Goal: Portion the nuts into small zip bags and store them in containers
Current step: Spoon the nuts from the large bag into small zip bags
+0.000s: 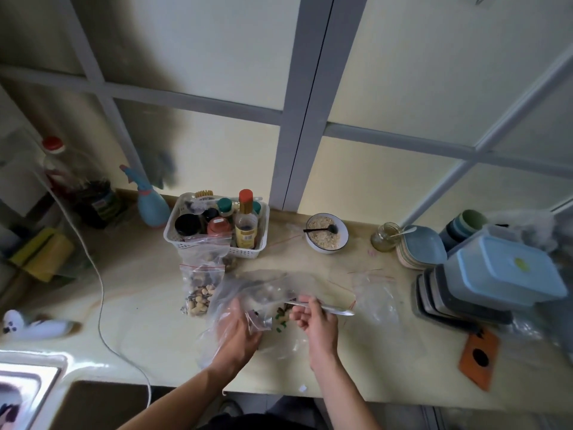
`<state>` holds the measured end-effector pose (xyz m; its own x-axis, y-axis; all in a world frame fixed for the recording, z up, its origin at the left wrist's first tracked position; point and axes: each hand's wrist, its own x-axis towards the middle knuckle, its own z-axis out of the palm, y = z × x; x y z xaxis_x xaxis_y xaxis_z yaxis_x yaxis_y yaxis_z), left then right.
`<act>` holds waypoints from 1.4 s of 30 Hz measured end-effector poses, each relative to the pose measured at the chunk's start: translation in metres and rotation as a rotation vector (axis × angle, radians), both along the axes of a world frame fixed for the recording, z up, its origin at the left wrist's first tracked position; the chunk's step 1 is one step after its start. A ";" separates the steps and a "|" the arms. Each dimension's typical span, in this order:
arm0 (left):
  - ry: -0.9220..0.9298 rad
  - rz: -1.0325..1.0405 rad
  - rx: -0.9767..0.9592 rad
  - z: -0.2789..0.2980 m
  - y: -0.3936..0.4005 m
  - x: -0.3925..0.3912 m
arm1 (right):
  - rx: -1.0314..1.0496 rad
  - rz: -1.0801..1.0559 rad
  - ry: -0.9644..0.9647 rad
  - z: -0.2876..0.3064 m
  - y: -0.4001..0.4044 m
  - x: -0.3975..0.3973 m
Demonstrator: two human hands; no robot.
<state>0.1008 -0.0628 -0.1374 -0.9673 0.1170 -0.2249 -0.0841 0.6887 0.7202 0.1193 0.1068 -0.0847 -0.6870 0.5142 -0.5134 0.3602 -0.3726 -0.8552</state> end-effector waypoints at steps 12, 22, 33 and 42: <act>0.090 -0.201 -0.224 0.004 0.033 -0.014 | 0.171 -0.162 0.028 0.029 0.025 0.028; 0.070 -0.293 -0.200 -0.004 0.037 -0.031 | 0.499 0.601 0.098 0.028 0.023 0.051; 0.085 -0.212 0.036 -0.016 0.021 -0.025 | 0.621 0.486 0.316 0.028 0.029 0.067; 0.024 -0.098 0.153 -0.006 0.016 -0.014 | 0.368 -0.060 0.076 0.011 0.023 0.072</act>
<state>0.0864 -0.0467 -0.1433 -0.9546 0.2417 -0.1742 -0.0038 0.5747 0.8184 0.1912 0.1296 -0.0733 -0.6792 0.6952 -0.2355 0.2772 -0.0543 -0.9593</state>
